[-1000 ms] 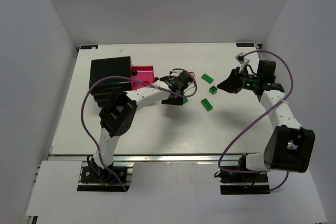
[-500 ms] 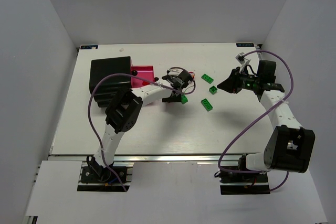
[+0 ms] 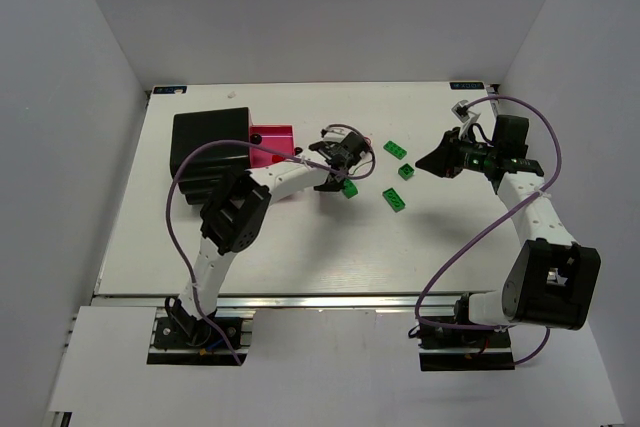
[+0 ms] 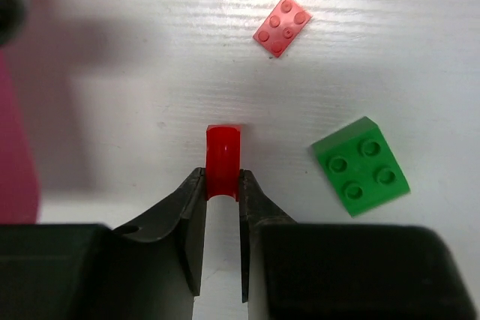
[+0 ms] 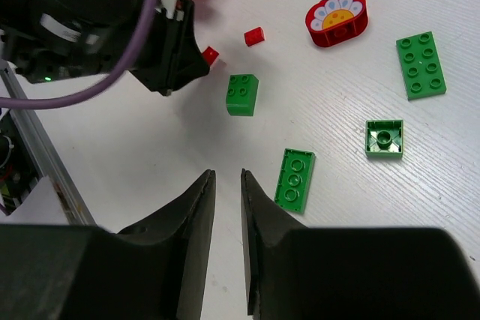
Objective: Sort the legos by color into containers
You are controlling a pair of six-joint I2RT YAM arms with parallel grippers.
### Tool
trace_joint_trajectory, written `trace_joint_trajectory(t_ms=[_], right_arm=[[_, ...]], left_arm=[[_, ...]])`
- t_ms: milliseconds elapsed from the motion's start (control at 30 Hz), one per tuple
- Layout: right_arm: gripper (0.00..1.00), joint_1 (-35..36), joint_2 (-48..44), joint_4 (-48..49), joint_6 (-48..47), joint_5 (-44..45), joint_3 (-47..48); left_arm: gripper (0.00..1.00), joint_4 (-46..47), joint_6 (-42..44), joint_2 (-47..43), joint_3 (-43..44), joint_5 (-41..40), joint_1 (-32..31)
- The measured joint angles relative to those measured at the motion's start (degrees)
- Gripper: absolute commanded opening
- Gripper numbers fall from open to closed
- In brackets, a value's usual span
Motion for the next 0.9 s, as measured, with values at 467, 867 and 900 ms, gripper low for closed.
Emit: trace_joint_trajectory(t_ms=[467,867,900], right_arm=[[0.28,0.02,0.00,-0.02,-0.02,-0.70,0.00],[0.43,0.68,0.31,-0.50,-1.51,-0.76,0.00],[0.45,1.03,0.42,-0.81,-2.10,-0.63,0.00]], left_arm=[[0.04,1.51,13.31,-16.26,0.94,-10.88,3.80],[0.64,0.90,16.79,-13.29,-1.81,-10.12,11.91],[0.67,1.27,17.27,-13.29,-1.84,-9.55,11.91]])
